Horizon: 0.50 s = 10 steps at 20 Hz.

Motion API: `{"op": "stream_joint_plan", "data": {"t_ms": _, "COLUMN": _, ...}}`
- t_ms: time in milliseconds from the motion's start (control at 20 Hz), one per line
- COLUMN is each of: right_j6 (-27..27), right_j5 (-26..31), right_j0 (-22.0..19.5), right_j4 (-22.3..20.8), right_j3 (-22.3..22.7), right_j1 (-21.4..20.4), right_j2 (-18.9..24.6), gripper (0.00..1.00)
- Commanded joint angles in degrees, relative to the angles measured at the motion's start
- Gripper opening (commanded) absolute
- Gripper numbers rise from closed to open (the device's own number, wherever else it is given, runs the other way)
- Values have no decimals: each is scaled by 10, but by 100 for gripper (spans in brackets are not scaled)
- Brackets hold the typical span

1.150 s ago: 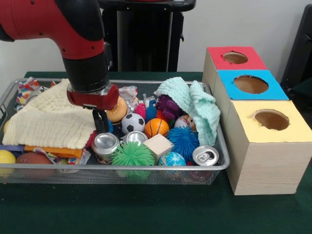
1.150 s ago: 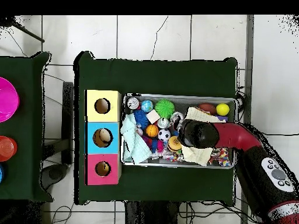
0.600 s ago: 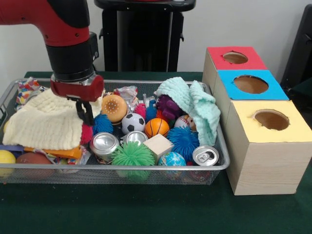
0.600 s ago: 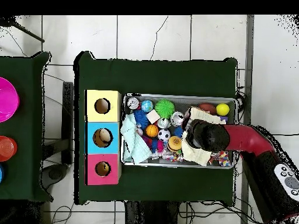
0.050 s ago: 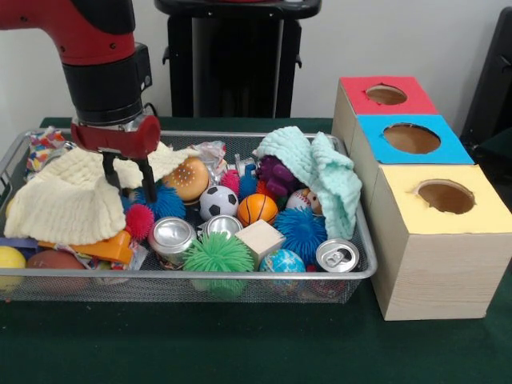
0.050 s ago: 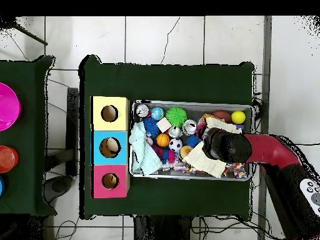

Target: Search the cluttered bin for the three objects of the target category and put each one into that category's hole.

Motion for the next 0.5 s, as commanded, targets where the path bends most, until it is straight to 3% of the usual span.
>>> {"op": "stream_joint_plan", "data": {"t_ms": 50, "right_j6": -192, "right_j5": 64, "right_j0": -7, "right_j4": -26, "right_j3": 9, "right_j1": 9, "right_j2": 39, "gripper": 100}}
{"op": "stream_joint_plan", "data": {"t_ms": 250, "right_j6": -187, "right_j5": 44, "right_j0": -7, "right_j4": -41, "right_j3": 2, "right_j1": 22, "right_j2": 39, "gripper": 100}}
{"op": "stream_joint_plan", "data": {"t_ms": 500, "right_j6": -217, "right_j5": 50, "right_j0": -4, "right_j4": -58, "right_j3": -44, "right_j1": 52, "right_j2": 39, "gripper": 100}}
